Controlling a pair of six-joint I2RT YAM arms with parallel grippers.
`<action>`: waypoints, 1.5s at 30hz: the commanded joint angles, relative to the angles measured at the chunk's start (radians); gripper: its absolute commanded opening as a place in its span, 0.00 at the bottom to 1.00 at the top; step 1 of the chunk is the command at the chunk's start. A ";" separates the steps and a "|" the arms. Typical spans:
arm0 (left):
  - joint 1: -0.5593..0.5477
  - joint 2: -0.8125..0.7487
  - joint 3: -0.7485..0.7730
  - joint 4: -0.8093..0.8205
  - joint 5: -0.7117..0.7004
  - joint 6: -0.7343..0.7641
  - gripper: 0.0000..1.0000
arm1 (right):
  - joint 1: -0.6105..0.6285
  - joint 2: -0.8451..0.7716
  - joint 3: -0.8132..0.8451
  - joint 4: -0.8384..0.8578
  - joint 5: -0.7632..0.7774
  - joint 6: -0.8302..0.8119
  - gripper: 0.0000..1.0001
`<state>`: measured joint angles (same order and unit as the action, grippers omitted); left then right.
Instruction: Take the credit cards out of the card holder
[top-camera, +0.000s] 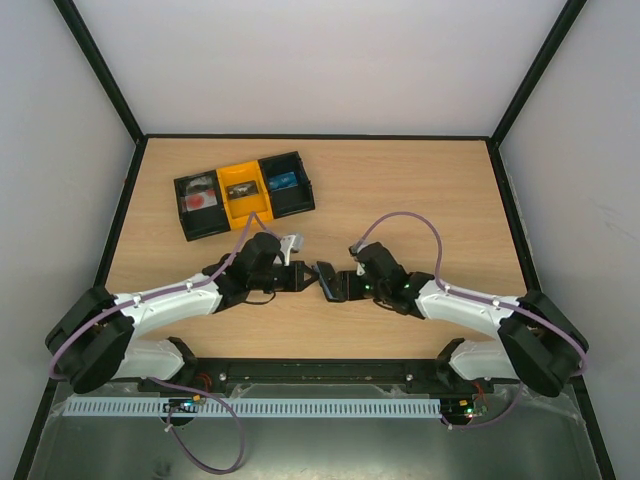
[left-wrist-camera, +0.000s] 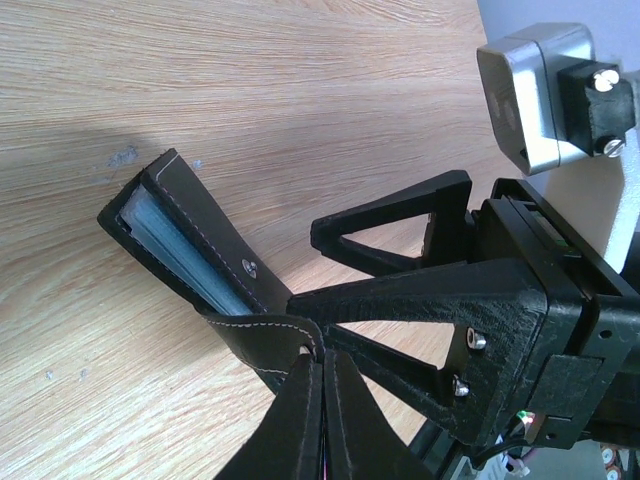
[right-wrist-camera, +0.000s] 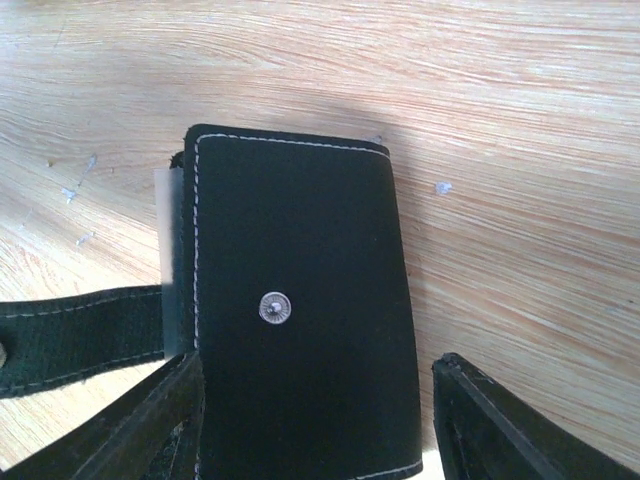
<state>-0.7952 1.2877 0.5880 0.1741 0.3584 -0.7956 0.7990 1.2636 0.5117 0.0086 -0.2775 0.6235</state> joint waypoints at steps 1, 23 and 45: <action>0.004 -0.023 0.015 0.025 0.007 -0.001 0.03 | 0.007 0.013 0.038 0.003 0.003 -0.024 0.63; 0.004 -0.054 0.010 -0.038 -0.037 0.026 0.03 | 0.014 0.003 0.050 -0.057 0.107 -0.029 0.49; 0.005 -0.100 -0.057 -0.164 -0.172 0.068 0.03 | 0.014 -0.091 0.014 -0.128 0.286 -0.028 0.04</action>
<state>-0.7952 1.2037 0.5411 0.0704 0.2493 -0.7612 0.8074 1.2221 0.5465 -0.0921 -0.0475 0.5911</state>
